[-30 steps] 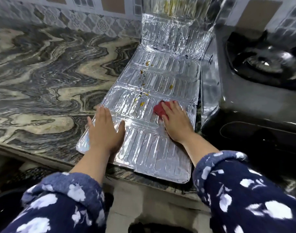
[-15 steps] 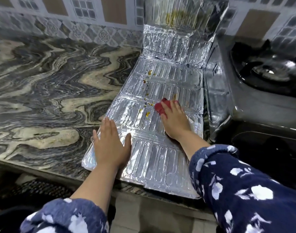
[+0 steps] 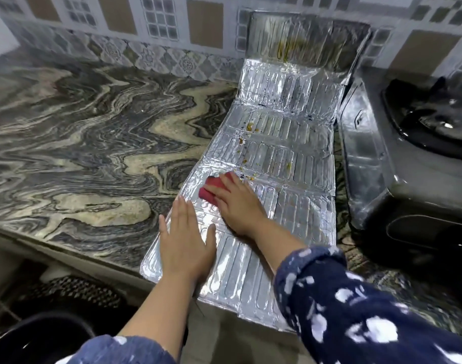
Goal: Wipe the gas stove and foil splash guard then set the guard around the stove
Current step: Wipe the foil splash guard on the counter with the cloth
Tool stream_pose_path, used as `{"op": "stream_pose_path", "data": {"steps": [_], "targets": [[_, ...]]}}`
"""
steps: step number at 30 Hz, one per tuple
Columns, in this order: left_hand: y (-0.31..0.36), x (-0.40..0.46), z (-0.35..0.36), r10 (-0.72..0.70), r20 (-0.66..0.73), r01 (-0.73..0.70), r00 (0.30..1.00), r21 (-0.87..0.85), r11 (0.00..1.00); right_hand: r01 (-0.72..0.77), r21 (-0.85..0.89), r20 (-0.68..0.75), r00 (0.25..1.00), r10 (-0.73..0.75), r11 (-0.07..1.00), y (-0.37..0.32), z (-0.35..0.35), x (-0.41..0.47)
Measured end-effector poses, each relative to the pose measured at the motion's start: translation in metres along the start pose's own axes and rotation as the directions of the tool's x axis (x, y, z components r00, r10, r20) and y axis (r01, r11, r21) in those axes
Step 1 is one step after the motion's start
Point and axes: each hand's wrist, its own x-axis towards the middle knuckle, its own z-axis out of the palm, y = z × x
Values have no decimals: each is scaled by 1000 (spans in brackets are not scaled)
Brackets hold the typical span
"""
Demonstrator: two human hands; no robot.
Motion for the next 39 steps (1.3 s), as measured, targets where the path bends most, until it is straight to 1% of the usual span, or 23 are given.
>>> {"op": "stream_pose_path", "data": {"steps": [3, 6, 8, 10, 18, 21, 24, 26, 28, 30, 32, 35, 37, 39], "targets": [[-1, 0, 0, 1, -22, -1, 1000, 0, 1000, -15, -38, -6, 1000, 15, 999, 25, -14, 30], [-1, -1, 0, 3, -26, -4, 1000, -1, 1000, -98, -35, -14, 995, 98, 995, 49, -23, 46], [-1, -2, -1, 0, -32, -1, 999, -11, 1000, -139, -36, -25, 990, 138, 990, 56, -24, 50], [-2, -4, 0, 0, -25, 0, 1000, -14, 1000, -139, -36, -17, 990, 139, 990, 56, -23, 47], [-20, -45, -4, -7, 37, 7, 999, 21, 1000, -74, -32, 2, 997, 74, 997, 33, -12, 3], [-21, -62, -10, -33, 75, 31, 997, 29, 999, -60, -22, 15, 998, 61, 998, 22, -10, -11], [-20, -61, -25, -77, 71, 76, 994, 25, 997, -23, 15, -48, 999, 23, 1000, 14, -9, -22], [-19, -44, -35, -33, 52, 32, 998, 19, 999, 20, 59, -103, 995, -13, 998, 10, -10, -27], [-19, -17, -40, 43, 82, -42, 996, -10, 999, 48, 86, -123, 992, -37, 995, 7, -10, -31], [-20, 10, -41, 96, 133, -94, 987, -21, 995, 84, 85, -98, 992, -75, 993, 4, -9, -33], [-22, 29, -38, 127, 155, -125, 980, -23, 992, 146, 43, -45, 989, -144, 988, 2, -6, -32], [-26, 36, -23, 145, 124, -141, 982, -44, 989, 222, -60, 24, 975, -221, 973, 1, 0, -21], [-28, 33, -13, 137, 67, -134, 988, -46, 990, 224, -75, 37, 974, -222, 972, -1, 1, -5], [-29, 33, -9, 133, 45, -131, 990, -39, 991, 207, -72, 27, 978, -206, 976, -1, 1, 15]]}}
